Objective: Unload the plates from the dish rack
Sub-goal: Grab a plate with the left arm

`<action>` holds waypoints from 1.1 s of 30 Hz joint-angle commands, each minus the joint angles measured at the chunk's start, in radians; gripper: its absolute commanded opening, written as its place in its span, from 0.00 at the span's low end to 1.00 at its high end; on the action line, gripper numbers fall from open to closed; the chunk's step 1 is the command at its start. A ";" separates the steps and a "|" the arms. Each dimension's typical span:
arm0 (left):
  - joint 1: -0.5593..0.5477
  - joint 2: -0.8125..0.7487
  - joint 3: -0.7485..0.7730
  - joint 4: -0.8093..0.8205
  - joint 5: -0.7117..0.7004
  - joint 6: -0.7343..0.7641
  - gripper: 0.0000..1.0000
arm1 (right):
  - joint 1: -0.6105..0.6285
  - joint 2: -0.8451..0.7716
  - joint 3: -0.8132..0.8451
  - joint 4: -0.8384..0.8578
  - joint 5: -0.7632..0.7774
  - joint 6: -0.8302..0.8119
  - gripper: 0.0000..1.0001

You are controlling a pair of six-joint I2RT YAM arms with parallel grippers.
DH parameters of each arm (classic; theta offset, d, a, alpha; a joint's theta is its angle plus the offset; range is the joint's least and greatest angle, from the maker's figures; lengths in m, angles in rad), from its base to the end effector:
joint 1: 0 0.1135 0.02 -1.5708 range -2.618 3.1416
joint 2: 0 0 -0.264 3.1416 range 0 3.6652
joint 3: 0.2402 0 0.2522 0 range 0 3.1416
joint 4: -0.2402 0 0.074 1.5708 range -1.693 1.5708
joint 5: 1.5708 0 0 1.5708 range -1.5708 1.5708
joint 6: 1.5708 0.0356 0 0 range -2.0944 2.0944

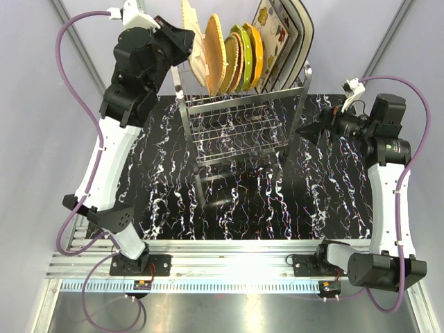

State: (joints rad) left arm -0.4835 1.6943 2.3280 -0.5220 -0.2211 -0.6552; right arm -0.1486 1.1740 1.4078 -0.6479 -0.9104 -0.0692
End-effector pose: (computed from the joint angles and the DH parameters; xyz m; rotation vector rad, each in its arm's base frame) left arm 0.2891 -0.1430 0.5810 -0.3135 1.4754 -0.7626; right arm 0.2317 -0.0063 0.4335 -0.5024 1.8183 0.7469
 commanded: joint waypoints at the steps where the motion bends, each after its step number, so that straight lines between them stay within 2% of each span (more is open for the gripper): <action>1: -0.004 -0.087 0.004 0.171 -0.001 -0.003 0.00 | 0.003 -0.019 0.039 0.039 -0.028 0.017 1.00; 10: -0.004 -0.146 -0.027 0.182 0.015 0.009 0.00 | 0.003 -0.016 0.043 0.039 -0.048 0.032 1.00; 16: -0.004 -0.182 -0.022 0.157 0.080 0.034 0.00 | 0.003 -0.016 0.057 -0.015 -0.068 0.013 1.00; 22: -0.004 -0.248 -0.064 0.139 0.207 0.094 0.00 | 0.003 -0.014 0.089 -0.088 -0.077 -0.046 1.00; 33: -0.020 -0.424 -0.243 0.152 0.379 0.259 0.00 | 0.003 -0.022 0.097 -0.091 -0.127 -0.017 1.00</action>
State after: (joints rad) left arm -0.4957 1.3373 2.1033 -0.5194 0.0608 -0.4702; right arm -0.1486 1.1736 1.4609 -0.7372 -0.9962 -0.0921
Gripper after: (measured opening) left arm 0.144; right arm 0.994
